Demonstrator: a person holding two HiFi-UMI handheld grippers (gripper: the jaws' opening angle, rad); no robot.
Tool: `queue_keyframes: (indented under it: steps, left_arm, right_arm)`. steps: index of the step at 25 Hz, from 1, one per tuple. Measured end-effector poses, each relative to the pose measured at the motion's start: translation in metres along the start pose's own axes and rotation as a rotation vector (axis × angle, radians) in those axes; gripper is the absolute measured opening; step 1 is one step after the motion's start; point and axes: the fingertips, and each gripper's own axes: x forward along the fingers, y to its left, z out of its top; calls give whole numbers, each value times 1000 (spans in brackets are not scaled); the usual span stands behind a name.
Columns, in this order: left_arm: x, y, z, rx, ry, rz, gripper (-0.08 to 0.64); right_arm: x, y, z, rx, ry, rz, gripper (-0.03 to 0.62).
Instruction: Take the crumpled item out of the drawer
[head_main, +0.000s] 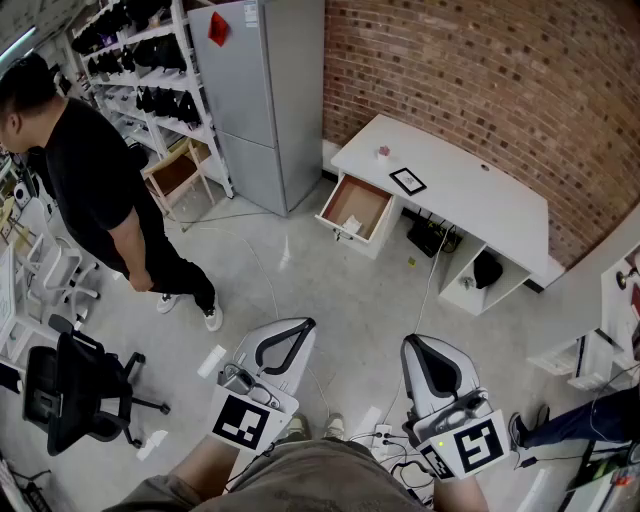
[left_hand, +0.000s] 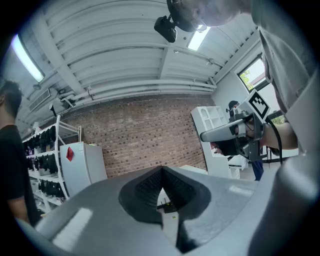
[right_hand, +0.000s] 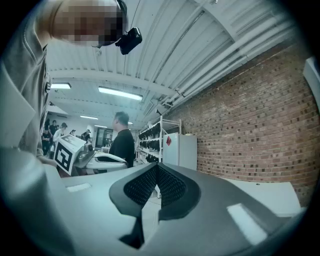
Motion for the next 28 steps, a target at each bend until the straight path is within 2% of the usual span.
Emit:
queue_keyframes:
  steps: [6, 20, 21, 22, 23, 28]
  left_arm:
    - [-6, 3, 1, -7, -7, 8, 1]
    - [12, -4, 0, 17, 2, 2, 1]
    - [13, -4, 0, 19, 4, 1, 1]
    - [15, -5, 0, 22, 5, 2, 1]
    - [16, -6, 0, 24, 5, 4, 1]
    - [21, -12, 2, 21, 0, 25, 1]
  right_arm:
    - [-3, 2, 4, 42, -39, 3, 29]
    - [-6, -14, -10, 65, -22, 18, 29]
    - [-6, -18, -9, 80, -41, 4, 86]
    - [-8, -24, -7, 91, -61, -15, 239]
    - [-10, -29, -5, 94, -75, -33, 268]
    - [-22, -48, -7, 65, -71, -72, 236]
